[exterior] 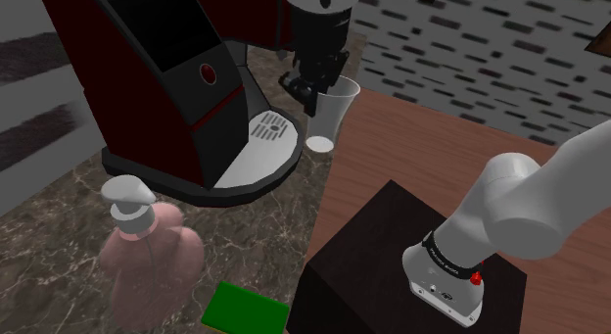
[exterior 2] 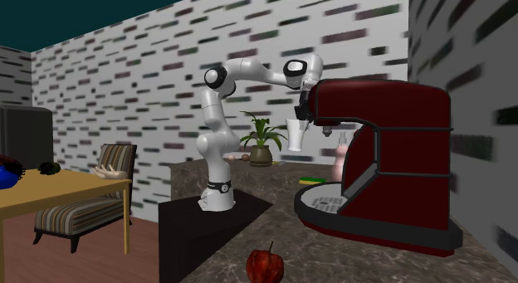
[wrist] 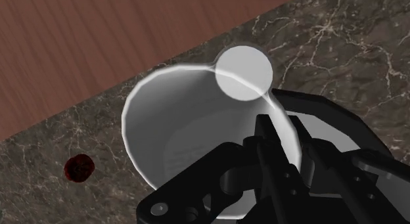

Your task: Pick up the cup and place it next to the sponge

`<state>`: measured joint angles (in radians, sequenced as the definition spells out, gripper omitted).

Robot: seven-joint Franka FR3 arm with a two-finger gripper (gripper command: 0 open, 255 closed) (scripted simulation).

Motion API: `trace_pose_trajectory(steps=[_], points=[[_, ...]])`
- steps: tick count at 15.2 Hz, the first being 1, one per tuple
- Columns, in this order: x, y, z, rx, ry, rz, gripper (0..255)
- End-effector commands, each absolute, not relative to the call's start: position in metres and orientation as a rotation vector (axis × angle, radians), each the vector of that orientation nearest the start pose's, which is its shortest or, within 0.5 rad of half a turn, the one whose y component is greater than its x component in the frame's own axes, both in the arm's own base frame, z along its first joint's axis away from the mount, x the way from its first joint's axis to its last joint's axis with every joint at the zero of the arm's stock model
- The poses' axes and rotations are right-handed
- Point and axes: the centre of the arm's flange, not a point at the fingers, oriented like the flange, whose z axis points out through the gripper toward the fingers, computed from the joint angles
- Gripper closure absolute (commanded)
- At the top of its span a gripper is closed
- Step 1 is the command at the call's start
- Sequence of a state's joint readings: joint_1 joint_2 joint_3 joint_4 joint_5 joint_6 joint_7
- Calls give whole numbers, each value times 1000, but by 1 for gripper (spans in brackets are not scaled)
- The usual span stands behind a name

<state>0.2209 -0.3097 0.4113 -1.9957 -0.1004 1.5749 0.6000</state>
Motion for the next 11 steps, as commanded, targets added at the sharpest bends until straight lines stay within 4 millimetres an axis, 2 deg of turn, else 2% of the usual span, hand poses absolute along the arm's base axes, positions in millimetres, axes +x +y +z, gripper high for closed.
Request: trace_pose_trajectory(steps=[1, 5, 11], points=[[346, 301, 568, -3401, -21, -26, 255], [322, 343, 568, -3401, -21, -26, 255], [322, 343, 536, -3401, -21, -26, 255]])
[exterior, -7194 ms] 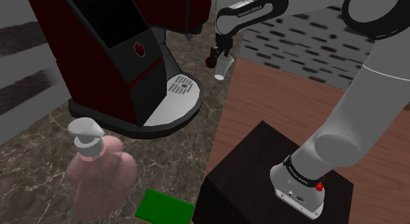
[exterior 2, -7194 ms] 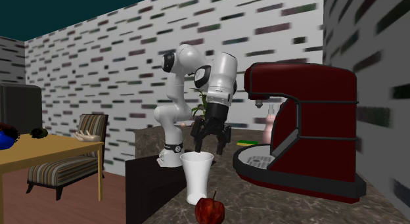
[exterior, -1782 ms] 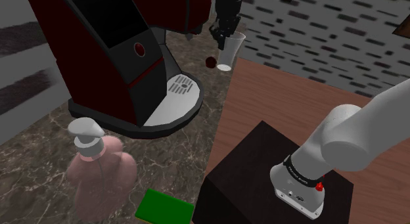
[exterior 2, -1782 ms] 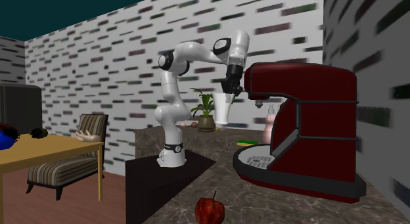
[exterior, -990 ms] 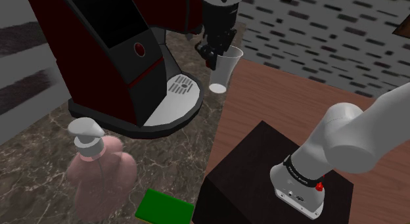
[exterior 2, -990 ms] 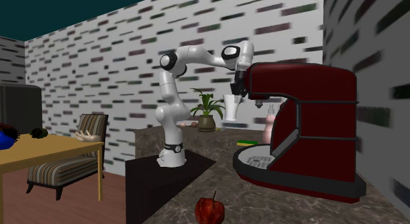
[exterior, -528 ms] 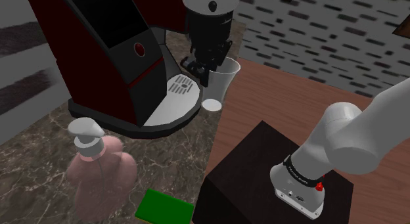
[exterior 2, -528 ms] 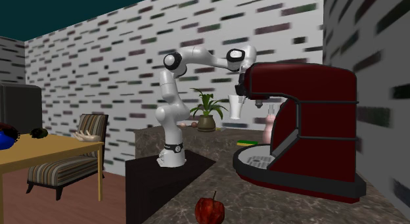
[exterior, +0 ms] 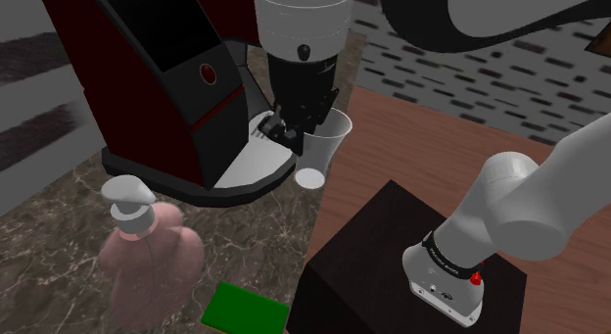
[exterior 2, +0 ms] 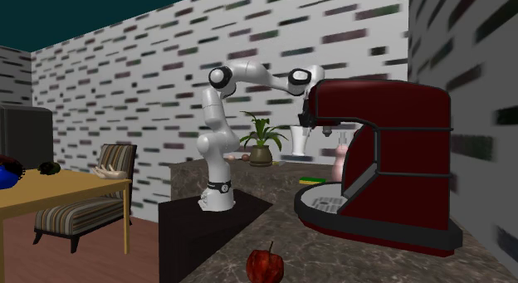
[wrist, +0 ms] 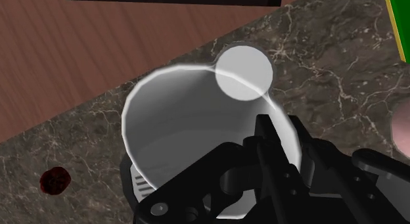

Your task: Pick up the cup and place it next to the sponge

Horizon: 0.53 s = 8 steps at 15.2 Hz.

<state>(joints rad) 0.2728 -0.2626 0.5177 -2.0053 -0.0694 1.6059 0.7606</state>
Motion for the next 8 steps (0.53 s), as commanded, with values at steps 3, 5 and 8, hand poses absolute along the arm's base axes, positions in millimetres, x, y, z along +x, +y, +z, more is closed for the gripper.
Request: trace_pose_trajectory(steps=[3, 5, 8], points=[[322, 343, 521, -3401, -21, -26, 255], [322, 343, 510, -3401, -21, -26, 255], [322, 343, 494, -3401, -21, -26, 255]])
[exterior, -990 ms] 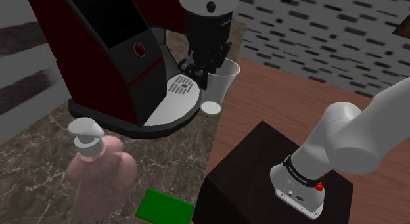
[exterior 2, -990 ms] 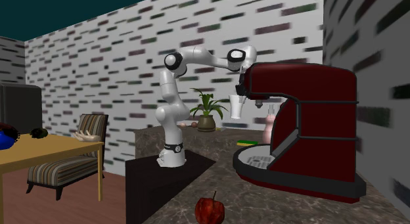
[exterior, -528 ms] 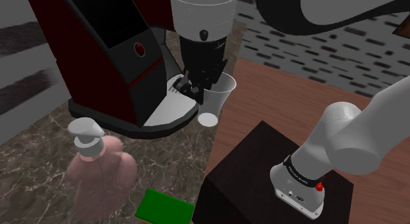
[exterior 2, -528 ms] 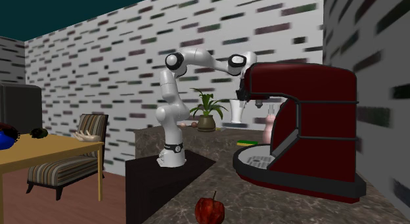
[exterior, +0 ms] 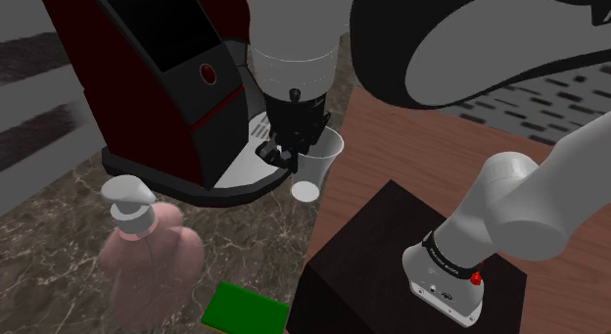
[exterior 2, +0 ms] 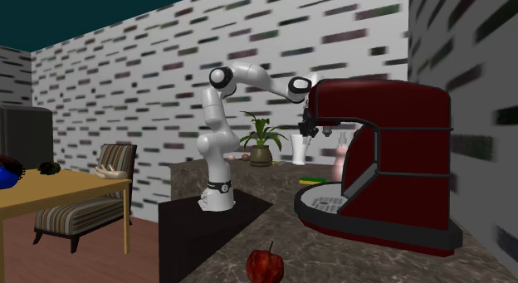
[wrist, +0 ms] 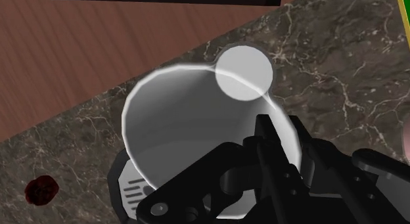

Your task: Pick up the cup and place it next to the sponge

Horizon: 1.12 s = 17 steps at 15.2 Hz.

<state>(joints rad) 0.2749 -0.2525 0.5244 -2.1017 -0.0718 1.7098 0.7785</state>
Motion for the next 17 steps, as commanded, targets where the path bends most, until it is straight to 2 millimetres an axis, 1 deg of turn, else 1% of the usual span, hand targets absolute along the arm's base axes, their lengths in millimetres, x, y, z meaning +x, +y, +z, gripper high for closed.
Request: trace_pose_trajectory(steps=[1, 17], points=[[322, 343, 489, -3401, -21, -26, 255], [322, 343, 404, -3401, -21, -26, 255]])
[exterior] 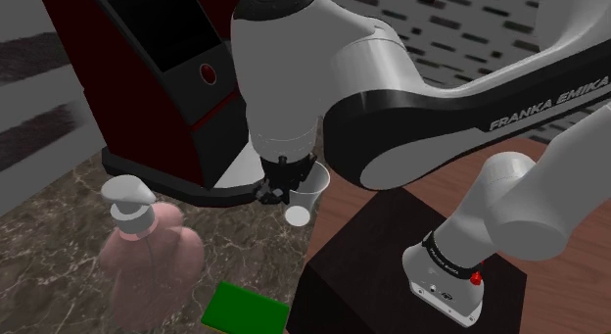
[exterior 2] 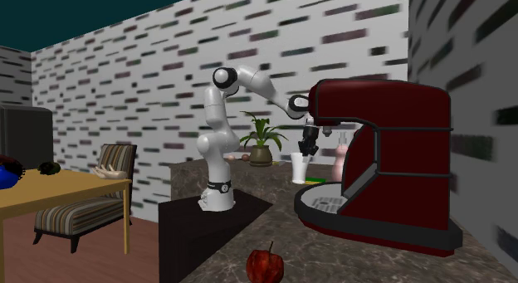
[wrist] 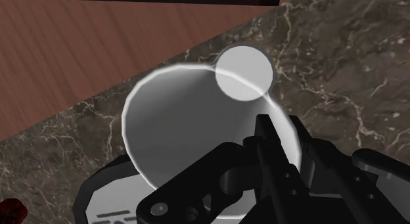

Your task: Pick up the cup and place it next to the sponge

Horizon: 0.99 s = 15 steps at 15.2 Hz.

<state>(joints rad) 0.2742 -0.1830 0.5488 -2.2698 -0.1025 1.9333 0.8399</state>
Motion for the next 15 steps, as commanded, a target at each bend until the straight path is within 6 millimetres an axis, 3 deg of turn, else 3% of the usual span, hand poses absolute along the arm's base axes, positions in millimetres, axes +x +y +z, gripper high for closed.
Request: trace_pose_trajectory(steps=[1, 6, 14, 15], points=[[322, 343, 399, -3401, -21, -26, 255], [322, 343, 373, -3401, -21, -26, 255], [322, 343, 373, -3401, -21, -26, 255], [322, 343, 373, -3401, -21, -26, 0]])
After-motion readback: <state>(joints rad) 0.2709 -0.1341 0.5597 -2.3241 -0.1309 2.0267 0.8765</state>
